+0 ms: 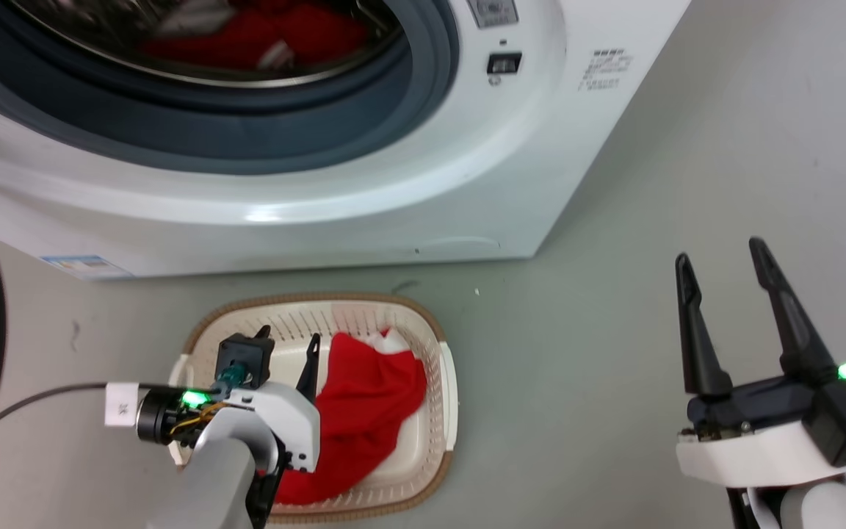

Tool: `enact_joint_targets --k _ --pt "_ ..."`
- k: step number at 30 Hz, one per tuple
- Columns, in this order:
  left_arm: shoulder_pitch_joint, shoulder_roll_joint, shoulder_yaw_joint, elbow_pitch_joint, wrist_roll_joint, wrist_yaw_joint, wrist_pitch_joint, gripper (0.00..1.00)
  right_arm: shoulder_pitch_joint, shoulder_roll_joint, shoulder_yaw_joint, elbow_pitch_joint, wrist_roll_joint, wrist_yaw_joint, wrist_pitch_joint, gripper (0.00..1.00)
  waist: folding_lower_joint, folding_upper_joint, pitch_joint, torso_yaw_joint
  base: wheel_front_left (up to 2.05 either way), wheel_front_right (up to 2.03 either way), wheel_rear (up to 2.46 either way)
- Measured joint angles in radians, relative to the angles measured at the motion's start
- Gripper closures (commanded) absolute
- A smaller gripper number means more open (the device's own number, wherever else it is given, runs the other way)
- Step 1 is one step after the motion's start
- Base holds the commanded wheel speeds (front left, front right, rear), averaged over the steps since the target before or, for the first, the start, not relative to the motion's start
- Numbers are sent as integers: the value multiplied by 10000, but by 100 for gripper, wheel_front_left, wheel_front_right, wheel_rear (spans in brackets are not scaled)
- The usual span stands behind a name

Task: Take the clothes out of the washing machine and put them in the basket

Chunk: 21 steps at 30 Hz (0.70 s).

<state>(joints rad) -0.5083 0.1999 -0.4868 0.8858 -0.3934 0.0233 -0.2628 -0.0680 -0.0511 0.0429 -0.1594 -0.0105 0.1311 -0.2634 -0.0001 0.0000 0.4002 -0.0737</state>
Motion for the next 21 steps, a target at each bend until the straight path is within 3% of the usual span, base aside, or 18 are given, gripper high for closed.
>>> enact_joint_targets --k 9,21 --pt "1836 -111 1574 -2867 1051 472 0 0 791 2 36 194 -13 0 0 0 -1 0 -1441 289 0 0 0" --pt "3687 -568 3578 -6475 2520 562 -2 0 1411 0 102 291 -10 0 0 0 -2 0 -2825 581 0 0 0"
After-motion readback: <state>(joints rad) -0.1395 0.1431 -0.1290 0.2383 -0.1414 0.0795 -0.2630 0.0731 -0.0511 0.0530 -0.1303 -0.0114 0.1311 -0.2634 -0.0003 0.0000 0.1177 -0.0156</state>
